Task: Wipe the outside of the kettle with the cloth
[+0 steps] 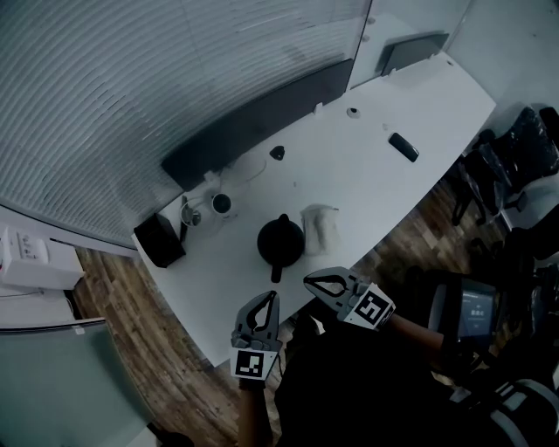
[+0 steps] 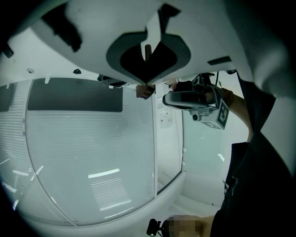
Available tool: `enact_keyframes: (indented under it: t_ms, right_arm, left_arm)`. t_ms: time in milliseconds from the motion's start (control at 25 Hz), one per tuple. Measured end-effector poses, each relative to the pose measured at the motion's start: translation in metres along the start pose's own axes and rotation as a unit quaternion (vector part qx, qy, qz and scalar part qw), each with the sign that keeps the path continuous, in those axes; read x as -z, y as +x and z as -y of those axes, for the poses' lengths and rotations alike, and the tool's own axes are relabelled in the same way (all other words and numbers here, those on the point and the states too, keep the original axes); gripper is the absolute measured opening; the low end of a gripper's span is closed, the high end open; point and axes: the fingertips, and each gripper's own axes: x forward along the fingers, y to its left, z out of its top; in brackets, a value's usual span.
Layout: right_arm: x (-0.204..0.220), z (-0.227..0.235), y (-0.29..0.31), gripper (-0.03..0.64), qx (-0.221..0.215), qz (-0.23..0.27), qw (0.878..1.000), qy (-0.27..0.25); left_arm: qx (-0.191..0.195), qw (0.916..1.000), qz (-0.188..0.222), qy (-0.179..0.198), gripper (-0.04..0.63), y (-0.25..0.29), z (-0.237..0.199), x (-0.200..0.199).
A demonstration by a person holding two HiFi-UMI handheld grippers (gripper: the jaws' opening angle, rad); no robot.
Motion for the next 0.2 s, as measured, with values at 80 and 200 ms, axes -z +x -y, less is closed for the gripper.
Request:
enact_keyframes:
  t_ms: [80, 200]
  right_arm:
    - [-0.002, -0.008, 0.001, 0.000, -0.001, -0.003, 1.000, 0.001]
    - [0.006, -0.018, 0.003, 0.000, -0.007, -0.018, 1.000, -0.002]
  left_arm:
    - [0.015, 0.9998, -0.001, 0.014, 0.003, -0.002, 0.004, 0.001]
    - [0.041, 0.9972, 0.003, 0.062, 0.003, -0.002, 0.010, 0.003]
